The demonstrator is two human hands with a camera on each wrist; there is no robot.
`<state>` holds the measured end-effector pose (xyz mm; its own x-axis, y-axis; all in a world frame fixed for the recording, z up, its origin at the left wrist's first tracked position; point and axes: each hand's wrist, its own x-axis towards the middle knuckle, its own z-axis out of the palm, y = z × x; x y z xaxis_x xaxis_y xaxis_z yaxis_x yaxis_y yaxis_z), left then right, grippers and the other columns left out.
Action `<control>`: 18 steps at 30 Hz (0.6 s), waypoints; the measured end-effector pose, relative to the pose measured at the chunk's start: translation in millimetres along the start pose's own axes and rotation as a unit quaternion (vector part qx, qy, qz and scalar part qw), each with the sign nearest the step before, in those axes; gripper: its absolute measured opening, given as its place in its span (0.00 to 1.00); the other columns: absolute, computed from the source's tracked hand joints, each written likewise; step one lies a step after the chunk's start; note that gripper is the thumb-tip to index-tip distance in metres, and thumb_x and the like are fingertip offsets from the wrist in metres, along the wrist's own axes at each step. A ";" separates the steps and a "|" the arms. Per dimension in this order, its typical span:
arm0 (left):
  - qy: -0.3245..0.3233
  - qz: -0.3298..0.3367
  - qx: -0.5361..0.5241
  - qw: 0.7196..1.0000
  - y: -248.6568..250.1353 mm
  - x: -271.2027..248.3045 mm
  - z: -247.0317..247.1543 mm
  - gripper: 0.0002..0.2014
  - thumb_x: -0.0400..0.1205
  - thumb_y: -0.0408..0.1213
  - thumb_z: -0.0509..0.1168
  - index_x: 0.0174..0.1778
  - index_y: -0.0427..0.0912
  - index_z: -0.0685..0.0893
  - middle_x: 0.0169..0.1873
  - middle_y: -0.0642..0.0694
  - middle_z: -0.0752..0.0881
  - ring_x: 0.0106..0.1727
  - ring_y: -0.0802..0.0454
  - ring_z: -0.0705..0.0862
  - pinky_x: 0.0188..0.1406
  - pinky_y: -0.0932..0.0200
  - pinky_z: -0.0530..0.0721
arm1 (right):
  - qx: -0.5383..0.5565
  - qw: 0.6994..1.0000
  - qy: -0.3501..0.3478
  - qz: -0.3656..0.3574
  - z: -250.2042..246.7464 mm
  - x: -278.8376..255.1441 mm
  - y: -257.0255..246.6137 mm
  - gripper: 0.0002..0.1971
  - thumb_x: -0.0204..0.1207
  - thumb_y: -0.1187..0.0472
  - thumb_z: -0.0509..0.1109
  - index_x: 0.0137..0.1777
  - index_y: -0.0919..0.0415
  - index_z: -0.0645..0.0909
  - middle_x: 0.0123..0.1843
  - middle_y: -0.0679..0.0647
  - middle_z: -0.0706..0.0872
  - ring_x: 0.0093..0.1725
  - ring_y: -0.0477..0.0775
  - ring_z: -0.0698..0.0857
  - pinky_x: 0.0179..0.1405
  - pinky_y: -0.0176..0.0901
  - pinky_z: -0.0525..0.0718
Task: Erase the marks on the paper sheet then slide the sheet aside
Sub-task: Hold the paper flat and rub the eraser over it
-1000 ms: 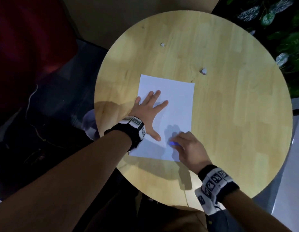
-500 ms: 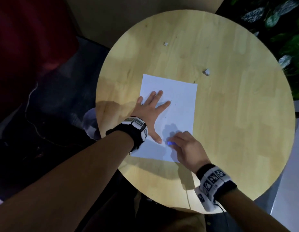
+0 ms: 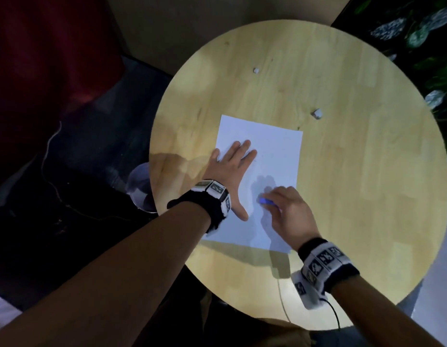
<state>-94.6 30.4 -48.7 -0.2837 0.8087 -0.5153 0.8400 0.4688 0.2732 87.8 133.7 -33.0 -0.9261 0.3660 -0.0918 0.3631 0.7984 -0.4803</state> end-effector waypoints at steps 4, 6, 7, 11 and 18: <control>-0.013 -0.002 0.006 1.000 -0.9 0.7 -2.0 0.83 0.50 0.75 0.80 0.88 0.43 0.34 0.87 0.49 0.31 0.88 0.49 0.32 0.86 0.33 0.43 | -0.013 0.995 0.075 0.062 0.9 88.3 10.6 0.05 0.75 0.66 0.70 0.47 0.61 0.87 0.44 0.55 0.85 0.49 0.60 0.80 0.43 0.43 0.78; -0.018 -0.002 0.006 1.000 -1.0 1.4 -3.0 0.84 0.50 0.75 0.79 0.88 0.42 0.33 0.87 0.49 0.30 0.88 0.49 0.33 0.85 0.32 0.43 | -0.005 0.993 0.080 0.087 4.6 105.8 11.0 0.06 0.75 0.65 0.69 0.48 0.61 0.87 0.45 0.55 0.85 0.51 0.58 0.79 0.46 0.44 0.79; -0.017 -0.002 0.003 1.000 -1.0 1.1 -2.9 0.84 0.50 0.75 0.80 0.88 0.42 0.33 0.87 0.49 0.31 0.88 0.49 0.33 0.85 0.32 0.43 | -0.001 0.993 0.081 0.090 6.2 99.6 7.4 0.05 0.75 0.66 0.70 0.48 0.61 0.87 0.45 0.56 0.85 0.51 0.59 0.80 0.45 0.44 0.79; -0.005 -0.003 0.001 1.000 -0.7 -0.1 -1.3 0.83 0.50 0.73 0.80 0.88 0.42 0.34 0.87 0.49 0.31 0.88 0.49 0.33 0.85 0.33 0.44 | 0.010 1.000 0.012 0.027 4.8 21.6 -10.8 0.07 0.75 0.67 0.71 0.49 0.58 0.86 0.45 0.51 0.85 0.47 0.57 0.79 0.39 0.47 0.82; -0.017 -0.005 0.008 1.000 -1.2 1.3 -1.2 0.84 0.49 0.76 0.79 0.88 0.42 0.33 0.87 0.50 0.30 0.88 0.50 0.32 0.85 0.34 0.42 | -0.054 0.997 0.031 0.038 -5.5 109.5 5.2 0.07 0.77 0.65 0.66 0.48 0.61 0.87 0.45 0.57 0.84 0.51 0.61 0.79 0.40 0.54 0.84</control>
<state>-96.6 31.3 -48.7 -0.2767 0.7905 -0.5463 0.8440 0.4718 0.2551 -11.1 180.6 -40.8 -0.8884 0.4540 -0.0683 0.4444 0.8129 -0.3764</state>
